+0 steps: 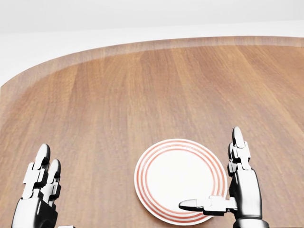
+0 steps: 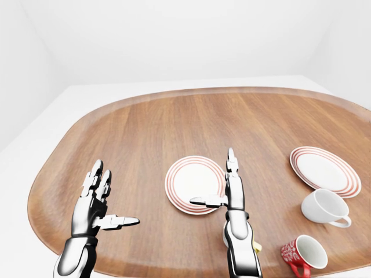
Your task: Put the red mug on the left plate.
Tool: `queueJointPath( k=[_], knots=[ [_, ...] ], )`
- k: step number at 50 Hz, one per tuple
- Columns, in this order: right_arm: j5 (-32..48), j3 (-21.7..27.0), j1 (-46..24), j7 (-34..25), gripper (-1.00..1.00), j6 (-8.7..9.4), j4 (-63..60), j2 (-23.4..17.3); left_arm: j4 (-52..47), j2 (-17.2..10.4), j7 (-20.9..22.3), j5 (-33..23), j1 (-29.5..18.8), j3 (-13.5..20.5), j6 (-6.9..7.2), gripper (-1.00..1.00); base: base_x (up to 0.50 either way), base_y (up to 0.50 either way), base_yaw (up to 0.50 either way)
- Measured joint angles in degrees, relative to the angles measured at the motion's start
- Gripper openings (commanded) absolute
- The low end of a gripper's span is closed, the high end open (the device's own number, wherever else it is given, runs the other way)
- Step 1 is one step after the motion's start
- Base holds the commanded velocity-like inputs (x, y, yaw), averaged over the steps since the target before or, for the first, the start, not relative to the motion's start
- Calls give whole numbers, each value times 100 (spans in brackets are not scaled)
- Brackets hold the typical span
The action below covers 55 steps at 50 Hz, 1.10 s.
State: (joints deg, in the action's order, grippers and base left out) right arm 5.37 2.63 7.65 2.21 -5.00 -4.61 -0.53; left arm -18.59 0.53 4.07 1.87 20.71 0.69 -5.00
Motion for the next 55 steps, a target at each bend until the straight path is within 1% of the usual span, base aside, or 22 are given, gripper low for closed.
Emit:
queueJointPath(
  k=[30, 36, 40, 42, 45, 50, 52, 55],
  knots=[
    [0, -9, -10, -48, 100, 0, -69, -6, 4, -2, -4, -18, -12, -12, 0, 100, 49, -11, 0],
    [74, -12, -40, -27, 100, 0, -107, -8, 15, -4, -14, -27, -24, -20, 0, 100, 0, 0, 0],
    [598, -64, -187, 221, 100, 8, 0, -29, 26, -4, -28, -38, -43, -25, 0, 100, 0, 0, 0],
    [1034, -157, -330, 401, 100, 98, 175, -40, 28, -4, -38, -50, -49, -32, 0, 100, 0, 0, 0],
    [1663, -302, -599, 720, 100, 295, 601, -30, 25, -6, -54, -63, -48, -42, 0, 100, 0, 0, 0],
    [2414, -447, -1100, 1313, 100, 594, 1509, -13, 24, -9, -77, -76, -53, -48, 0, 100, 0, 0, 0],
    [2748, -396, -945, 882, 100, 1000, 984, -42, 23, -10, -86, -83, -57, -54, 0, 100, 0, 0, 0],
    [3176, -212, -727, 48, 100, 1000, 22, -169, 26, -11, -100, -95, -67, -61, 0, 100, 0, 0, 0]
  ],
)
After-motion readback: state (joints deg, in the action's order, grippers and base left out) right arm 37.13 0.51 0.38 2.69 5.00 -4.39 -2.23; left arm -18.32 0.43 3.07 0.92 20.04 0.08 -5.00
